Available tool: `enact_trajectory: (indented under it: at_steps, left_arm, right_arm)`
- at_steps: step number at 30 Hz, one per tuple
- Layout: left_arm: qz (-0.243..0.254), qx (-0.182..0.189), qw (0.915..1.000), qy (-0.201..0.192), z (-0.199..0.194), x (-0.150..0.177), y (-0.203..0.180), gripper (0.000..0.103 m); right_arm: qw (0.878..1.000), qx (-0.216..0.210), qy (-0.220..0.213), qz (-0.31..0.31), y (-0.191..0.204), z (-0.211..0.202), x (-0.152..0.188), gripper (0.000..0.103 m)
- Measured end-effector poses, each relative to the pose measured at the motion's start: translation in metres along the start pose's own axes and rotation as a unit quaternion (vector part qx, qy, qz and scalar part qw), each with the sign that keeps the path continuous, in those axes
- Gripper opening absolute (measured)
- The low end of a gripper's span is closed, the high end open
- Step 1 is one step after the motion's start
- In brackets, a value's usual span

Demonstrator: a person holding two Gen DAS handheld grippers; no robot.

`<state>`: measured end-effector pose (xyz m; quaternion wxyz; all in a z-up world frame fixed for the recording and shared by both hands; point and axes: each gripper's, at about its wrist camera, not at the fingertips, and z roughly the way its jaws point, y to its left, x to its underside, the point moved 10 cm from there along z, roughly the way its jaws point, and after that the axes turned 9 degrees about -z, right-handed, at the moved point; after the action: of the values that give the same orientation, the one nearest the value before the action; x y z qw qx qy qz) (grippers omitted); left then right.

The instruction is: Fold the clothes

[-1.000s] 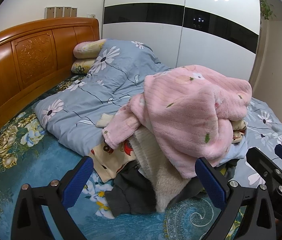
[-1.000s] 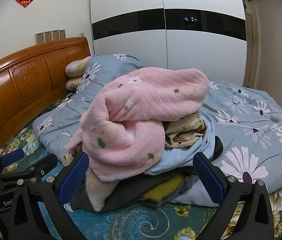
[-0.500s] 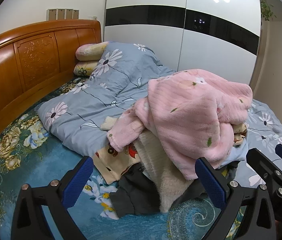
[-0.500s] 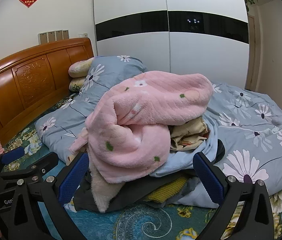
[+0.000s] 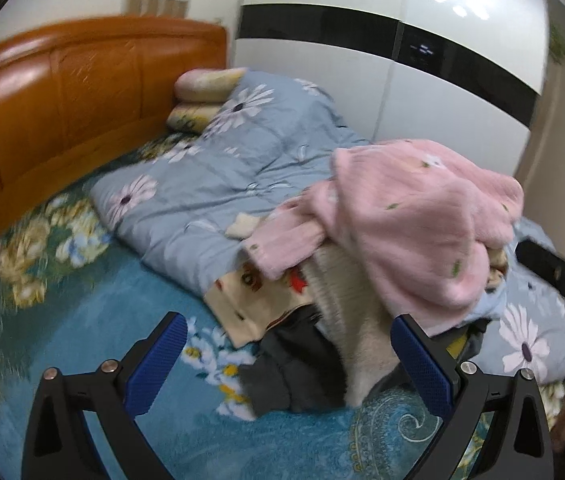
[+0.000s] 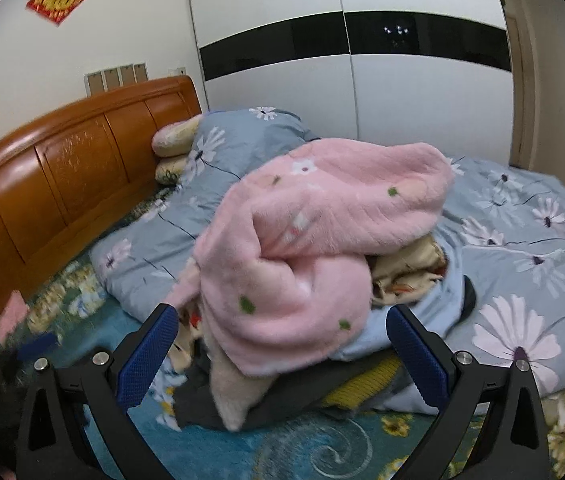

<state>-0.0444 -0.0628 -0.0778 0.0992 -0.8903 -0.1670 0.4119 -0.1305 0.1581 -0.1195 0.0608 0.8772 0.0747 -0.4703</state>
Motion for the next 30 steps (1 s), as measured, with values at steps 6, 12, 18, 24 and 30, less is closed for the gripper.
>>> enact_trajectory:
  at_steps: [6,12,18,24,30]
  left_arm:
    - [-0.038,0.012,0.9992,-0.006,-0.026,-0.004,0.038,0.103]
    - [-0.039,0.001,0.9992,0.010,-0.055,0.006,0.080,0.103]
    - [-0.100,-0.012,0.9891,0.107,-0.058,0.042,0.119,0.103]
    - [-0.103,0.020,0.9903,0.090,-0.083,0.047,0.123,0.103]
    - [-0.118,0.047,0.9901,0.061,-0.114,0.030,0.127,0.103]
  right_arm:
    - [0.999,-0.008,0.031,0.000,0.015,0.047,-0.034,0.083]
    - [0.987,0.003,0.135,0.090,0.012,0.114,-0.024,0.035]
    - [0.977,-0.007,0.131,0.169,0.006,0.101,-0.037,0.009]
    - [0.989,-0.061,0.045,0.129,0.036,0.033,-0.107,0.007]
    - [0.988,-0.125,-0.020,0.089,0.098,-0.042,-0.171,0.007]
